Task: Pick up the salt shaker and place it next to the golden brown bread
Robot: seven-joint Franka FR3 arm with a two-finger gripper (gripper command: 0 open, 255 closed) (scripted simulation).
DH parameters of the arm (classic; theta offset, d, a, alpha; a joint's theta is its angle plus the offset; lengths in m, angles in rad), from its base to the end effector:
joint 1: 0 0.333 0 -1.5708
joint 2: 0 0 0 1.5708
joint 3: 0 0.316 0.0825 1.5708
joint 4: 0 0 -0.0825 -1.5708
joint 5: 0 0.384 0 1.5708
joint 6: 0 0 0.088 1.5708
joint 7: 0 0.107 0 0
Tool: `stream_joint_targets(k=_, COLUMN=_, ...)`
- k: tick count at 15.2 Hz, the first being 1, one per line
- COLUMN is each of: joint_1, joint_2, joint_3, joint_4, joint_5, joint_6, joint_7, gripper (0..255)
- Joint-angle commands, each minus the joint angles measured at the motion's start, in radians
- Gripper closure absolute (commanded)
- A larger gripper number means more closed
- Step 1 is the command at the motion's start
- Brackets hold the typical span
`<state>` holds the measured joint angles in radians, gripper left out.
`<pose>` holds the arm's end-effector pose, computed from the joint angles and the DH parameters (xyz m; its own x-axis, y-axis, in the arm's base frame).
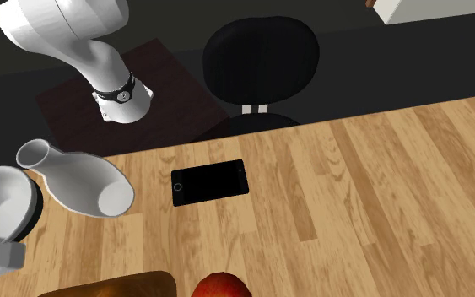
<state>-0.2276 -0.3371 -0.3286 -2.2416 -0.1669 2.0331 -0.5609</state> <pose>0.3868 -0.2640 0.5068 0.9940 0.0852 0.0692 0.0779 -0.9917 0.1024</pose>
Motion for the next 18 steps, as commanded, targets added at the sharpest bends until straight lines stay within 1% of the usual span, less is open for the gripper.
stream_joint_targets(k=1, joint_1=-0.001, joint_2=0.008, joint_3=-0.004, joint_4=-0.024, joint_5=-0.001, joint_6=0.032, joint_7=-0.001, gripper=255)
stream_joint_targets(k=18, joint_1=-0.003, joint_2=0.096, joint_3=-0.031, joint_4=-0.181, joint_5=0.002, joint_6=0.275, joint_7=-0.002, gripper=255)
